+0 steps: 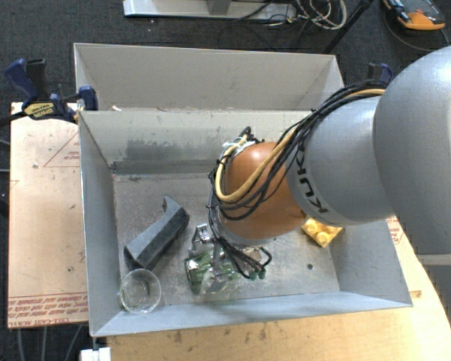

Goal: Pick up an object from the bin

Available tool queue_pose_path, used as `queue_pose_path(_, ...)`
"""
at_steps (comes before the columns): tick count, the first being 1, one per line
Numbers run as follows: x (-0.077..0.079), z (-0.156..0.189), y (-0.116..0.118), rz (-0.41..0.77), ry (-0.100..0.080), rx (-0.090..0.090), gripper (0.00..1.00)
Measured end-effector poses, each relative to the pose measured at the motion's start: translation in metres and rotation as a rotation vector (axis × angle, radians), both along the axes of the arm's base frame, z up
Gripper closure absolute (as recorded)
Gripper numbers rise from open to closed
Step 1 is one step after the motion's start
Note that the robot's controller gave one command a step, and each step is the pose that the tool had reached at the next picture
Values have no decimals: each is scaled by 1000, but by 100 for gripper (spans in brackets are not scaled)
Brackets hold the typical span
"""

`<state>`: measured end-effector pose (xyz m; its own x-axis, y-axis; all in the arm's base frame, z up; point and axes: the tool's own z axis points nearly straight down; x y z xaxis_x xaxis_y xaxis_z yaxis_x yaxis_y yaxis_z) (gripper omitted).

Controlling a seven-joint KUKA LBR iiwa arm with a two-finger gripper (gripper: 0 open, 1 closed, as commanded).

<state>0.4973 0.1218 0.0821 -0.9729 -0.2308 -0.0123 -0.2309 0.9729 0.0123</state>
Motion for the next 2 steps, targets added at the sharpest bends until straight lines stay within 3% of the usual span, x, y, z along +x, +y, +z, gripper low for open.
queue_pose_path(1, -6, 33, -5, -8, 15, -14, 100)
queue_pose_path(2, -11, 138, -1, -9, 8, -13, 100)
